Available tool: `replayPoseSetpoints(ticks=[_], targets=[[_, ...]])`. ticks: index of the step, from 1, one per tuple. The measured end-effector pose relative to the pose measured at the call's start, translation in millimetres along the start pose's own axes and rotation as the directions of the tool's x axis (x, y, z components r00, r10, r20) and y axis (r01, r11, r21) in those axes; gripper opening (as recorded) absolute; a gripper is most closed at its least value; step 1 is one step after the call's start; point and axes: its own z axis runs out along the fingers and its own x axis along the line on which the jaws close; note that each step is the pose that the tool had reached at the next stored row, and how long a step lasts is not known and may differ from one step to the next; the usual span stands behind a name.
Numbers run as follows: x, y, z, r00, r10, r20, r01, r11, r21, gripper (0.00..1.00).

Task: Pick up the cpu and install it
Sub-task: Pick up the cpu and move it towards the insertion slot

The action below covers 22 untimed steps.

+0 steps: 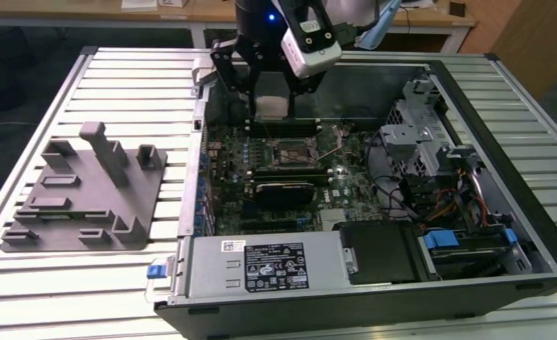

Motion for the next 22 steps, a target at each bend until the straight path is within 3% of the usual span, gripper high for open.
replayPoseSetpoints(ticks=[14, 22], targets=[[-1.4, 10.6, 25.9, 1.0, -0.002, 0.0, 0.002, 1.0, 0.0, 0.55], [-0.9, 21.1, 40.9, 1.0, -0.008, -0.0002, 0.008, 1.0, -0.0003, 0.55]])
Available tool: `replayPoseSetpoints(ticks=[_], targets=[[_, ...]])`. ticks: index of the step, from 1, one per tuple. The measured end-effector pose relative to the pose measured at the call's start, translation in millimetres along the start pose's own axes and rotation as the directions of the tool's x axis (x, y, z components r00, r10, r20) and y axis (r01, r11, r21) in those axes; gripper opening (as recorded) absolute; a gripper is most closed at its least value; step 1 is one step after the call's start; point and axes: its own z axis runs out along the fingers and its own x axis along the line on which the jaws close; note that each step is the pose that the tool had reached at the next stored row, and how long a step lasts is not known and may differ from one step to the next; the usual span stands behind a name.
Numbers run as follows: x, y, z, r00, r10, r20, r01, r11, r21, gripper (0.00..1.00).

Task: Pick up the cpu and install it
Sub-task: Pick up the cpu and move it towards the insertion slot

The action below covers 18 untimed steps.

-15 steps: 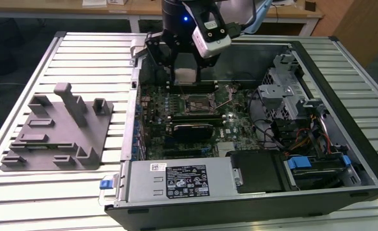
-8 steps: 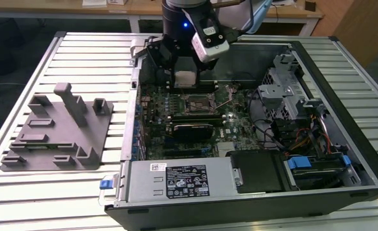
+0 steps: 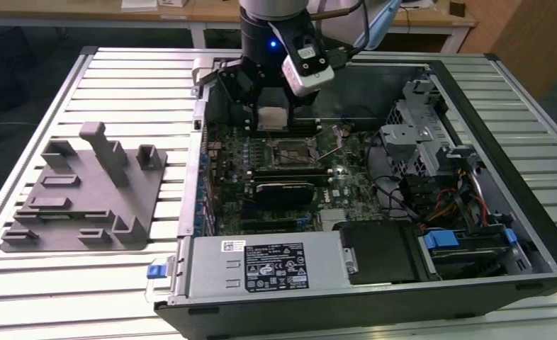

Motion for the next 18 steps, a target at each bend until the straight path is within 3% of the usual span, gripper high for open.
replayPoseSetpoints(ticks=[6, 9, 18], targets=[[-2.6, 6.1, 11.3, 1.0, -0.005, -0.0002, 0.005, 1.0, 0.0, 0.55], [-7.1, 10.2, 20.8, 1.0, -0.009, -0.0005, 0.009, 1.0, 0.0, 0.55], [-17.9, 15.6, 36.9, 0.9999, -0.015, -0.0015, 0.015, 0.9999, 0.0012, 0.55]])
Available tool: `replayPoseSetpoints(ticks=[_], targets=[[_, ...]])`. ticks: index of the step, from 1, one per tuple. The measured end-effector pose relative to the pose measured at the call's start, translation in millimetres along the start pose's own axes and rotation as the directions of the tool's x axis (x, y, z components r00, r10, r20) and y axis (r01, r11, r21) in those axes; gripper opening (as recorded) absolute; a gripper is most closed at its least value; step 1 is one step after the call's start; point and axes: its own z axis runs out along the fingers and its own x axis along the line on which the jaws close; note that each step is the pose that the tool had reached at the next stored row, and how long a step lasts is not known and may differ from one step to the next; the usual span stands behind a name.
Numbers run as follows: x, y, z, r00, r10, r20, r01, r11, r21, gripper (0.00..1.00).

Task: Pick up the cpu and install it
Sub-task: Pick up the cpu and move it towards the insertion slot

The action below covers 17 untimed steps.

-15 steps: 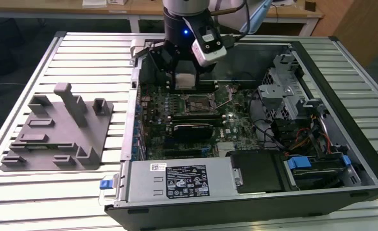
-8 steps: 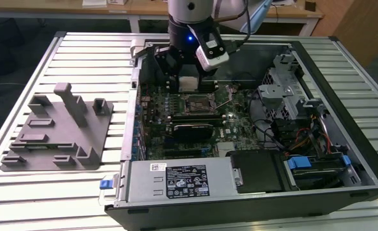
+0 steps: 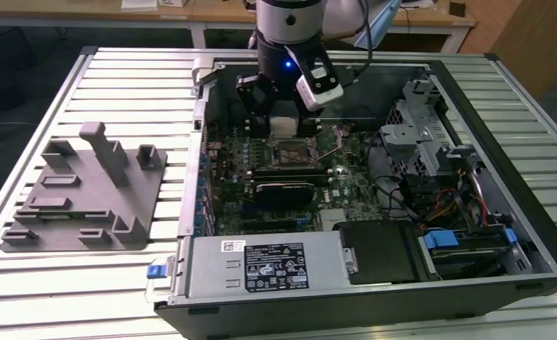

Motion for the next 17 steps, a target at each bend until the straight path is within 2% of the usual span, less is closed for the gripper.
replayPoseSetpoints(ticks=[11, 17], targets=[[-10.2, 5.6, 19.0, 1.0, -0.007, -0.0013, 0.007, 1.0, 0.002, 0.55], [-15.2, 7.9, 24.2, 1.0, -0.008, -0.0019, 0.008, 1.0, 0.0019, 0.55]])
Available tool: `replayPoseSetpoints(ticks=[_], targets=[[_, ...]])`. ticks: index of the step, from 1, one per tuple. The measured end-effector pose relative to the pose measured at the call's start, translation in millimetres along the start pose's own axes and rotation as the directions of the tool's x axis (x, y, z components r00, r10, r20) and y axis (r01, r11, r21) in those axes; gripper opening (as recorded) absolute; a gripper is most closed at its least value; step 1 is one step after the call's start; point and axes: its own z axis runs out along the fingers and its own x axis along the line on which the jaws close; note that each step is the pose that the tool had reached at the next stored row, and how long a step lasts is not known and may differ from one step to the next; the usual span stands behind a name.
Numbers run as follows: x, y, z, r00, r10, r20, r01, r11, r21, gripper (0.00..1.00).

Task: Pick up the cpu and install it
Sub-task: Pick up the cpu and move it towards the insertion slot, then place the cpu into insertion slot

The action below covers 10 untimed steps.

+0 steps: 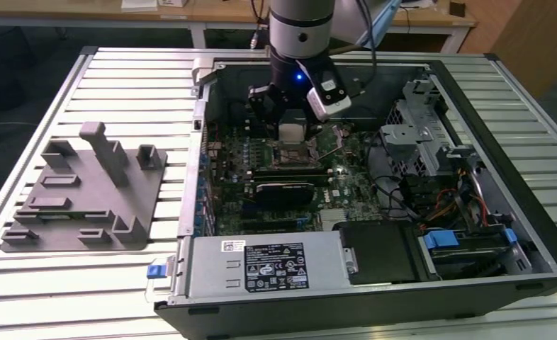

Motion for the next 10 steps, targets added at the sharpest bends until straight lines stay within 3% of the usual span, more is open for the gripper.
replayPoseSetpoints(ticks=[10], targets=[[-3.7, 0.9, 2.0, 1.0, 0.0, -0.0004, 0.0, 1.0, 0.0002, 0.55]])
